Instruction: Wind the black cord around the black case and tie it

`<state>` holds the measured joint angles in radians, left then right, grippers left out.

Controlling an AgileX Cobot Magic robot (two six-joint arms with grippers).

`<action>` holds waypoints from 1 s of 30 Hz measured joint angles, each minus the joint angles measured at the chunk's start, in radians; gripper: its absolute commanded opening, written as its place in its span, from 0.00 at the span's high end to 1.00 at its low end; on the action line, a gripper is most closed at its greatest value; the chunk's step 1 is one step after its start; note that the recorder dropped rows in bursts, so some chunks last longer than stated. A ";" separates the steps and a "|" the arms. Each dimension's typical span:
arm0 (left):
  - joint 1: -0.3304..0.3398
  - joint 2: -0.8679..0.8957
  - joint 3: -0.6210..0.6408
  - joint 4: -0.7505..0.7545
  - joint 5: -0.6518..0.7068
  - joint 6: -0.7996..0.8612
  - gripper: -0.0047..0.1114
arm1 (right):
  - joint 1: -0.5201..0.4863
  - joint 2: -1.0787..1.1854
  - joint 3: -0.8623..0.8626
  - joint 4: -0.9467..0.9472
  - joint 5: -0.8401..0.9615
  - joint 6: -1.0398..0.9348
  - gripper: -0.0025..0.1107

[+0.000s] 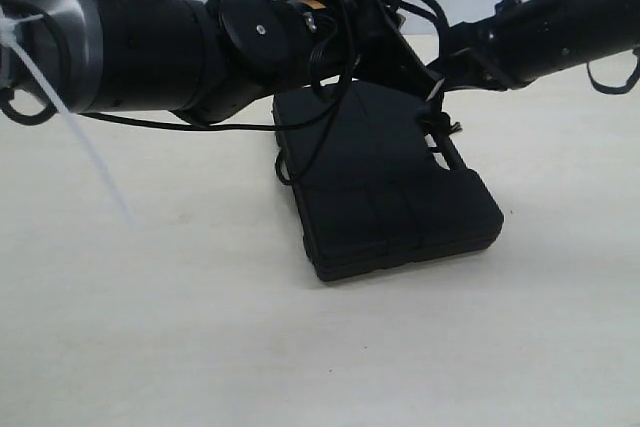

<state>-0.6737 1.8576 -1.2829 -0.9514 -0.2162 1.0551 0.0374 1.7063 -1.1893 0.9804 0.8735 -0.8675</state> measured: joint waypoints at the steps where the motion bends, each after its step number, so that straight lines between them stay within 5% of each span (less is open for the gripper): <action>1: 0.000 0.000 0.000 0.000 0.000 0.000 0.96 | 0.014 0.000 0.000 -0.010 -0.018 0.000 0.94; 26: 0.000 0.053 0.000 0.000 0.052 0.000 0.96 | 0.076 0.061 0.000 -0.236 -0.099 0.090 0.94; 30: 0.000 0.054 0.000 0.019 0.036 0.000 0.96 | 0.076 0.061 0.000 -0.240 -0.105 0.090 0.81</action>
<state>-0.6737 1.9115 -1.2829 -0.9324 -0.1806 1.0551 0.1133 1.7673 -1.1893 0.7400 0.7683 -0.7776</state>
